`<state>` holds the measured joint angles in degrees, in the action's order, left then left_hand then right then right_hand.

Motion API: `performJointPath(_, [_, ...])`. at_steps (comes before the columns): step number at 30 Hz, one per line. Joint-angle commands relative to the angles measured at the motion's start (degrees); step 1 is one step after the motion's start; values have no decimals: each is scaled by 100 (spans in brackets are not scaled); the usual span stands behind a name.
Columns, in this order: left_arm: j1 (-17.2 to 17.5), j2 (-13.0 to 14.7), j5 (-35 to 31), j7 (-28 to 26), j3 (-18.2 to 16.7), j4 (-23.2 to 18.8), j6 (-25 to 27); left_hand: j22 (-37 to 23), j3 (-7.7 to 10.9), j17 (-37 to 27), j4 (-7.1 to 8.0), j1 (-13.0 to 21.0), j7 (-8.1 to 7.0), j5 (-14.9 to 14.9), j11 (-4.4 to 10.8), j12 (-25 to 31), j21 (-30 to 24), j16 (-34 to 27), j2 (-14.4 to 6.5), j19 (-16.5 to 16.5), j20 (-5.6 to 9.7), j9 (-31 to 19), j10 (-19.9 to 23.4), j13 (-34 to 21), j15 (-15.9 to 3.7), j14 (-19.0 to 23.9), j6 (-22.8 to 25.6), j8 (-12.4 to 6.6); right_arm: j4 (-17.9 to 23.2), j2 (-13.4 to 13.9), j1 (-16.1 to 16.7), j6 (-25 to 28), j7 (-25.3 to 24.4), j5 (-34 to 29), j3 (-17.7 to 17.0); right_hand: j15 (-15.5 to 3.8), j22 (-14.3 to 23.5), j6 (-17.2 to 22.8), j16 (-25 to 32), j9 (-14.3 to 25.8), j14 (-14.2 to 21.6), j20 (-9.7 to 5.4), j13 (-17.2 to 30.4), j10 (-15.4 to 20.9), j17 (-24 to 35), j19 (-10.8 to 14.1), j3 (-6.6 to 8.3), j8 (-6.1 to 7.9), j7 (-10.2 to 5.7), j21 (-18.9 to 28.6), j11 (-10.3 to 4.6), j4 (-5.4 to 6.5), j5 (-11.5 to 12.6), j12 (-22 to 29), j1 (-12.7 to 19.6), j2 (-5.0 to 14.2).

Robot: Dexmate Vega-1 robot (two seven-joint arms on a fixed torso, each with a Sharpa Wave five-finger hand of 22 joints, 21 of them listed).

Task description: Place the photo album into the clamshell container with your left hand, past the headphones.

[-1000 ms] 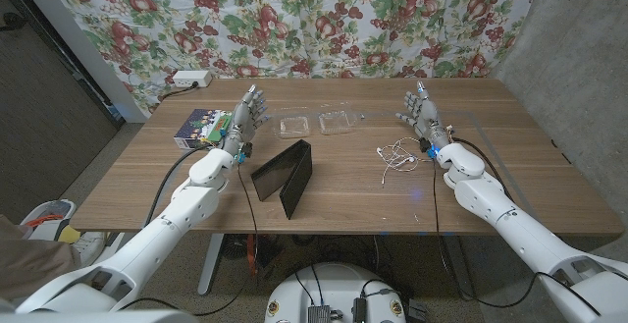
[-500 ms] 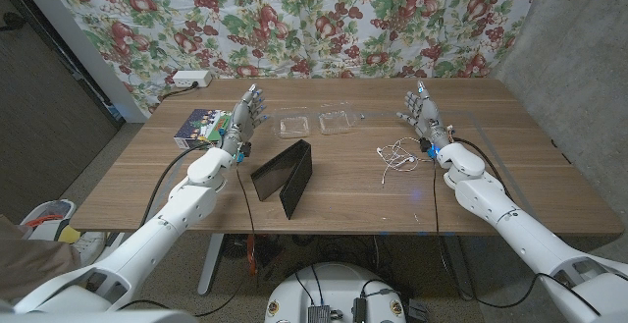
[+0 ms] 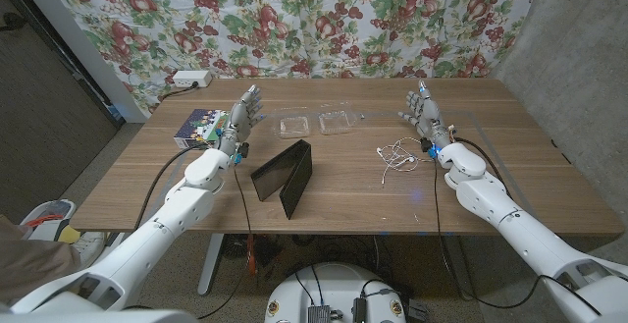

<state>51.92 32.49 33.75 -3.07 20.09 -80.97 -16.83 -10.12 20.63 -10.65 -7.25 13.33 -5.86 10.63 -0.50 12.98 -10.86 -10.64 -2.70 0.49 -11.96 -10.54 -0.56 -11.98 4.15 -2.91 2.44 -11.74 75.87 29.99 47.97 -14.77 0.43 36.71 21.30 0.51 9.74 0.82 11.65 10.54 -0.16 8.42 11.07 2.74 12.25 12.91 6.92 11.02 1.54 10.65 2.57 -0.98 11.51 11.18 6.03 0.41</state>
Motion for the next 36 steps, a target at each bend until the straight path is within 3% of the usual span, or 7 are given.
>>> performJointPath(1, [282, 221, -305, -419, -98, -521, 35, -20, 71, -4, -12, 85, -25, -1, 15, 36, -46, -45, 4, 23, 11, -26, 26, -12, -22, 20, 76, -46, 171, 56, 90, 74, -154, -56, -9, 123, 10, 19, 33, 23, 14, 12, 20, 27, -5, 12, 28, 28, 67, 19, 168, -40, 27, 38, 52, -11])
performJointPath(15, [693, 571, -554, -802, -270, -1207, 339, -20, 85, -2, -49, 133, 7, -21, -26, 34, -38, -32, 14, 2, -12, -26, 31, -8, 35, -7, 90, -32, 332, 94, 152, 205, -323, -131, 16, 142, 10, -7, 24, 23, -7, 35, 18, 17, -12, -2, 27, 18, 112, 16, 179, -54, 24, 32, 64, -10])
performJointPath(21, [837, 792, -1026, -1210, -304, -1613, 622, -20, 87, -2, -60, 145, 8, -27, -29, 35, -35, -30, 22, -5, -16, -26, 36, -7, 45, -13, 107, -32, 358, 112, 147, 191, -340, -177, 22, 123, 10, -8, 18, 22, -21, 39, 18, 10, -14, -13, 26, 17, 111, 13, 184, -59, 23, 28, 68, -10])
performJointPath(36, [1110, 1060, -1070, -1100, -542, -1932, 622, -20, 106, -1, -87, 194, 12, -37, -19, 57, -39, -36, 20, 2, -14, -27, 104, -4, 35, 2, 200, -47, 858, 260, 413, 269, -557, -232, -39, 90, 9, -20, 7, 22, -50, 45, 17, -11, -19, -34, 21, 13, 108, 9, 142, -71, 20, 20, 72, -16])
